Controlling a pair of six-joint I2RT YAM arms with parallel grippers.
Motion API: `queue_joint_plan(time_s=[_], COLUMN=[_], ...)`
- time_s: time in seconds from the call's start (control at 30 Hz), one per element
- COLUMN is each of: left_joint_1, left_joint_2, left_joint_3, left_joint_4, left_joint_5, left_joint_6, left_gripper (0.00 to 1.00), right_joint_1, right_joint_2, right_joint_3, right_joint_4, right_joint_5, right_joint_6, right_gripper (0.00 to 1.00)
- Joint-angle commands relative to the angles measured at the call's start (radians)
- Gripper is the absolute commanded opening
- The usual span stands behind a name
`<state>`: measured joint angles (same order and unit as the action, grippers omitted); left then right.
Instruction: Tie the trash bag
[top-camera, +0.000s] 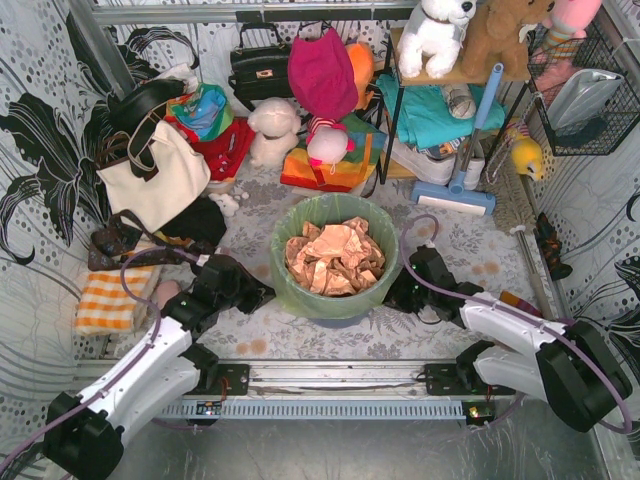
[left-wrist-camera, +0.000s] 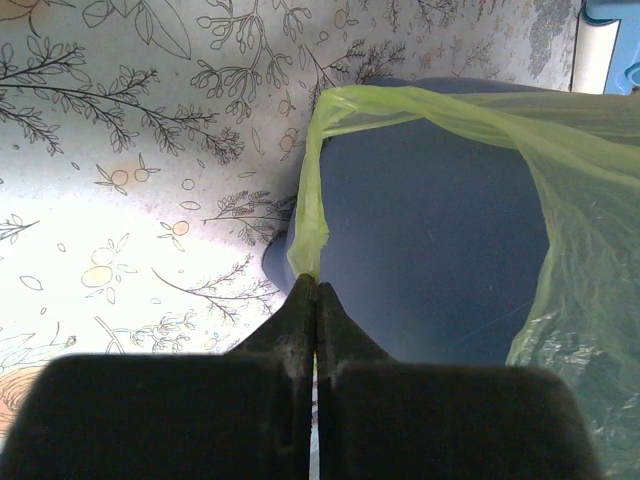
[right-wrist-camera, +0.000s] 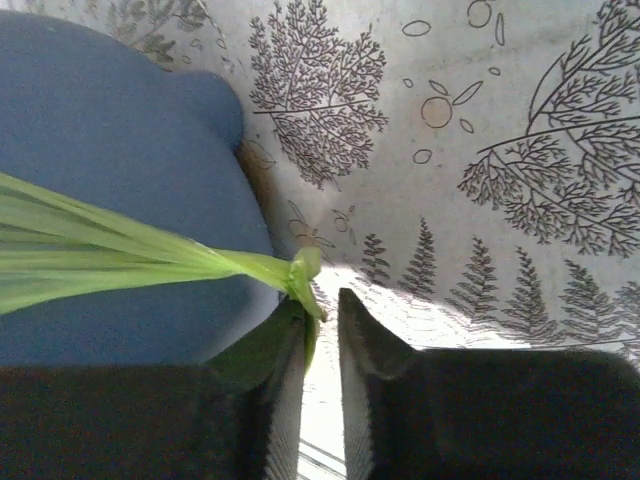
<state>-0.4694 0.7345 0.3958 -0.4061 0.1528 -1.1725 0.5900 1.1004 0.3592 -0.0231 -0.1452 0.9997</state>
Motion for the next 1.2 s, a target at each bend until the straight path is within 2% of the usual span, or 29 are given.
queue_joint_plan(time_s=[0.0,0.07,0.3,0.5,0.9,1.17], left_joint_1=[0.003,0.003,0.003,0.003,0.004,0.003], left_joint_2=[-0.02,-0.044,-0.167,-0.182,-0.194,-0.231], left_joint_3=[0.027,0.048,0.094,0.168,0.409,0.434], left_joint_4=[-0.031,-0.085,-0.161,-0.234,-0.225,-0.148], left_joint_5=[-0.014,-0.042,-0.033,0.004,-0.004,0.041], left_joint_6=[0.025,0.03,0.027,0.052,0.126,0.157], left_gripper=[0.0,0.0,0.0,0.0,0.0,0.0], right_joint_1=[0.001,0.001,0.001,0.002,0.001,0.001], right_joint_2=[-0.045,-0.09,-0.327,-0.461,-0.515,-0.637], right_joint_3=[-0.013,-0.008,0.044,0.167,0.38,0.397], right_joint_4=[0.021,-0.022,-0.218,-0.366,-0.384,-0.419], right_joint_5=[0.031,0.046,0.065,0.084,0.099,0.176], right_joint_6=[0.02,0.02,0.015,0.001,-0.012,0.026], right_gripper=[0.09,0.0,0.0,0.0,0.0,0.0])
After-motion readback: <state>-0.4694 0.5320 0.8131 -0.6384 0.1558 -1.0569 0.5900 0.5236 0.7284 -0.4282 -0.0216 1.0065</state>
